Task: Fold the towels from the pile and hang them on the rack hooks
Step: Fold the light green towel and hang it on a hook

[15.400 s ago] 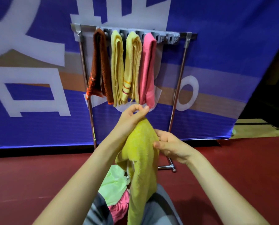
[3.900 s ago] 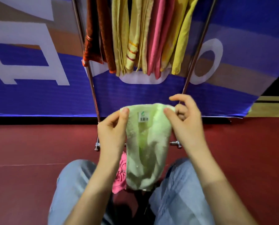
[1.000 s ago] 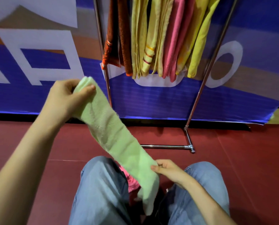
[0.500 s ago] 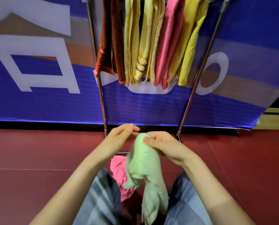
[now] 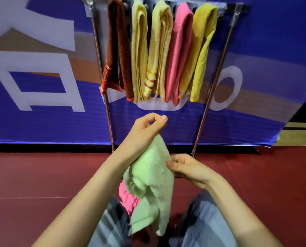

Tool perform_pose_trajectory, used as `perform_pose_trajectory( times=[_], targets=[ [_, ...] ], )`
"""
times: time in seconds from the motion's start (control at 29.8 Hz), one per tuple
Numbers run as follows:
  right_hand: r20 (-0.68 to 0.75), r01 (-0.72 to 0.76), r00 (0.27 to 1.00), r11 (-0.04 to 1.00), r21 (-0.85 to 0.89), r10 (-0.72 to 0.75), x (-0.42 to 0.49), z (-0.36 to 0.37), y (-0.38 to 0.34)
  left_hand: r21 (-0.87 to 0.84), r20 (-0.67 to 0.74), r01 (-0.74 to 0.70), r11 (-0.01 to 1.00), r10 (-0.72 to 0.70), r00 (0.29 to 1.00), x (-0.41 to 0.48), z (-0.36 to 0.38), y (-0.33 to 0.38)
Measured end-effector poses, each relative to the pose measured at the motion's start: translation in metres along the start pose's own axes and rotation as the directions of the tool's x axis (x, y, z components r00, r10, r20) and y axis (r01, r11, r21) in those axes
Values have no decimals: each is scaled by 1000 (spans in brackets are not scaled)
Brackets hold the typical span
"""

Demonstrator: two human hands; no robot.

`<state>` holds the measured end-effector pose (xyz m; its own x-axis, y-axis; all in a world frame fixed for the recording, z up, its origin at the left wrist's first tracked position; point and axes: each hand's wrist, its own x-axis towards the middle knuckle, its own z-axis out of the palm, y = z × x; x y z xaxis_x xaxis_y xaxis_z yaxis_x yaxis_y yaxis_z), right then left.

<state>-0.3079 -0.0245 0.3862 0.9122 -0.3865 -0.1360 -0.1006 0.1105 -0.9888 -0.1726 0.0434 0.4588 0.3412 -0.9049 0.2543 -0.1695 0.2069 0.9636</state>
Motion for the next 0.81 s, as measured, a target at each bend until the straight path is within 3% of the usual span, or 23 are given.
perform_pose_trajectory(
  times=[0.1,0.24,0.34,0.54,0.71,0.81],
  targets=[
    [-35,33,999,998,48,-31,-4,-3,2,50,11,43,998,-44,999,3,-16,6],
    [-122,176,980,973,149,-159,-2,-5,-17,218,134,190,957,-222,966,-2,-28,-6],
    [-109,216,973,970,113,-204,6,-1,-34,96,216,258,961,-273,937,-5,-21,-12],
    [-306,184,940,980,78,-152,-3,-20,-56,-161,198,269,950,-236,951,21,11,-3],
    [-352,129,930,991,41,-106,-20,-44,-78,-28,304,348,937,-324,896,45,34,17],
    [-324,119,941,991,60,-93,-31,-61,-93,17,300,317,948,-307,903,61,46,31]
  ],
)
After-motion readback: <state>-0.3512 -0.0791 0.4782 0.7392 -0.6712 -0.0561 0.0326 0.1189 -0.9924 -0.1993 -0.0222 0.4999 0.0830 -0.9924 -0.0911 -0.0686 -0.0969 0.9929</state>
